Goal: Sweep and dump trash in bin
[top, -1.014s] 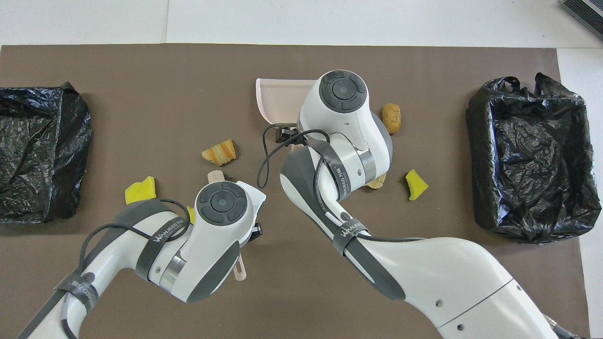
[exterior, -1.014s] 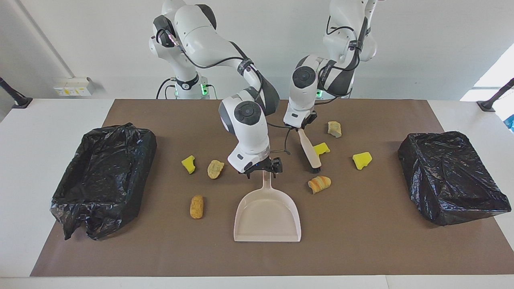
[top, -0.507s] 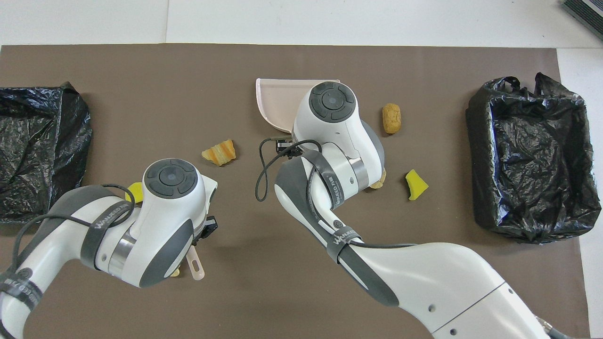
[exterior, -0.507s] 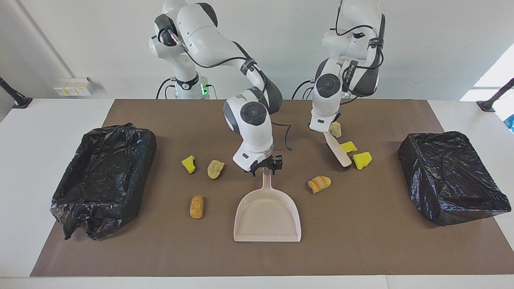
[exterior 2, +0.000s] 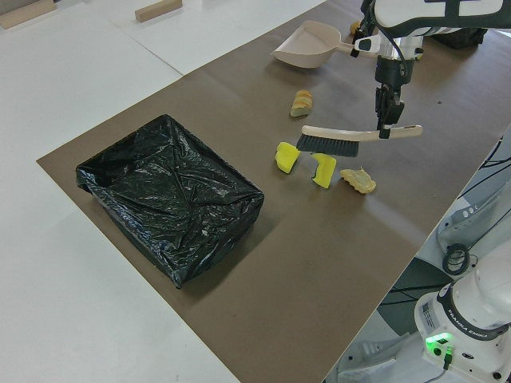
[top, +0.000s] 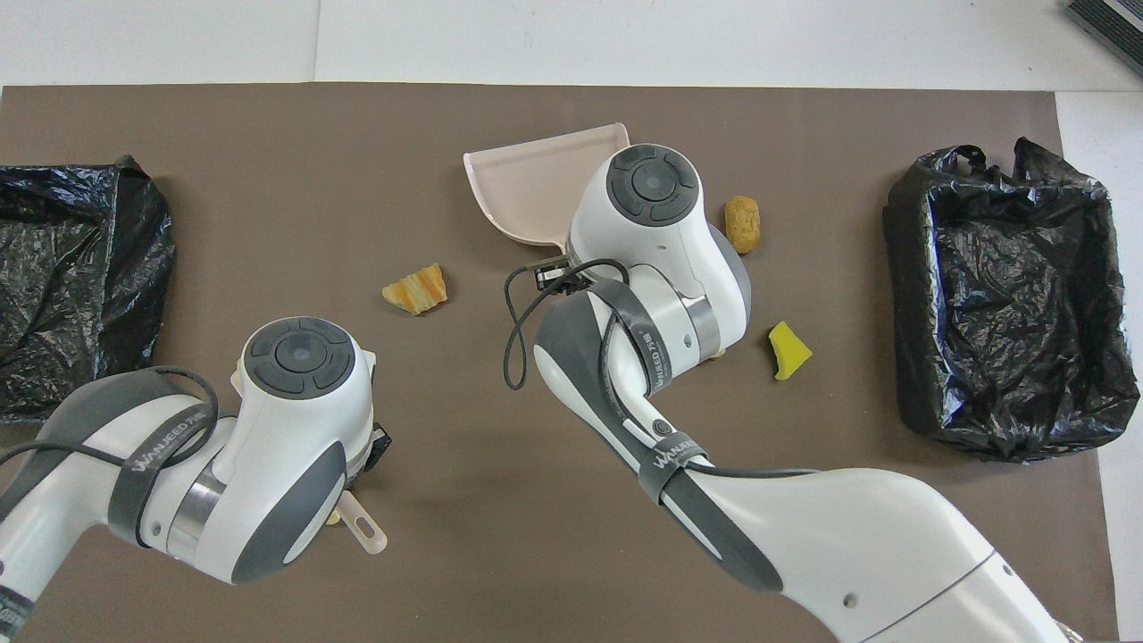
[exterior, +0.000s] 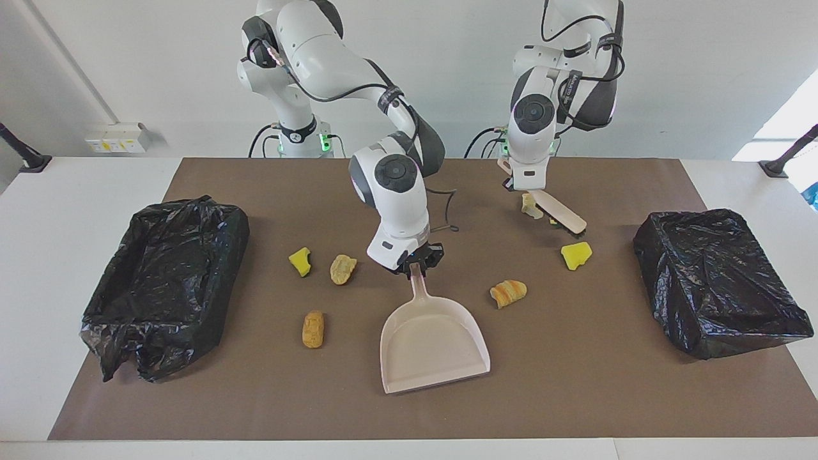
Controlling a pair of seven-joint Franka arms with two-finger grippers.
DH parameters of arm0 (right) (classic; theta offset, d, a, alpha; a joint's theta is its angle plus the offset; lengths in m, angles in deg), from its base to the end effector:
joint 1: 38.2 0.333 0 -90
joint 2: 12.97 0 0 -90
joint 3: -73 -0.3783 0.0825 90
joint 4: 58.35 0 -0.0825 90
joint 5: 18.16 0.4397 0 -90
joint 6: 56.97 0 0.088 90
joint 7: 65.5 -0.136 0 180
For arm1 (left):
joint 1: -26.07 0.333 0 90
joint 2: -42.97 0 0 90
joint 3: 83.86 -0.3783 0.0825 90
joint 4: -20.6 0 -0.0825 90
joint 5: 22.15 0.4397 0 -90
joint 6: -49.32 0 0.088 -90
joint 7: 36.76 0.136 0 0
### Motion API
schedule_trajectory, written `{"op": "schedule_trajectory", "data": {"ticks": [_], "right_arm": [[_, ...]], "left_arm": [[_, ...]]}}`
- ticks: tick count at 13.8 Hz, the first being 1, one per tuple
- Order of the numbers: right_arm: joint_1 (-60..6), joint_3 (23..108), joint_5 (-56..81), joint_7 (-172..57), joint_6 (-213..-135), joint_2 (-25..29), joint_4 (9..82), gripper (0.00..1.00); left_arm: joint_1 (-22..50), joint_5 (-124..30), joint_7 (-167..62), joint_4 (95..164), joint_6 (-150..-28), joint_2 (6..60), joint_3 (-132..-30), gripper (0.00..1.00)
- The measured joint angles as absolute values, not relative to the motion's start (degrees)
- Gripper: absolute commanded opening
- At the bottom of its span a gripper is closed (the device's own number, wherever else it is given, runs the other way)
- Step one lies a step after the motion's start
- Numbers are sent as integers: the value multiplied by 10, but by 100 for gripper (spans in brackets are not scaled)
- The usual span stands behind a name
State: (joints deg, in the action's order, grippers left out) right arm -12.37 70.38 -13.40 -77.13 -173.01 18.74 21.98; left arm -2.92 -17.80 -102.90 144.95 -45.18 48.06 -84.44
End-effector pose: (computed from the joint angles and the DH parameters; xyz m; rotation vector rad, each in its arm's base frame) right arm 0.7077 0.3834 0.3942 -2.9996 -0.3800 -0.0481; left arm 0.4406 -0.2272 0.4141 -2.6177 -0.8612 0.3359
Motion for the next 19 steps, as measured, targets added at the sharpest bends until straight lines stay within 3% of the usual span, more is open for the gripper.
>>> {"op": "schedule_trajectory", "data": {"ticks": [3,5,8,15,19], "right_arm": [[-170,704,-131,-614,-1659,130,221,0],[-187,704,-134,-510,-1613,104,228,0],[-183,703,-167,-353,-1605,89,268,0],[-171,701,-244,-142,-1637,102,320,0],[-164,699,-246,-94,-1674,124,323,0]], "left_arm": [[-29,-186,-1045,1436,-448,482,-842,0],[-28,-202,-1048,1390,-439,485,-847,0],[-28,-216,-1048,1373,-397,498,-849,0],[-40,-252,-1049,1573,-407,583,-840,0],[-44,-276,-1093,1615,-459,592,-843,0]]}}
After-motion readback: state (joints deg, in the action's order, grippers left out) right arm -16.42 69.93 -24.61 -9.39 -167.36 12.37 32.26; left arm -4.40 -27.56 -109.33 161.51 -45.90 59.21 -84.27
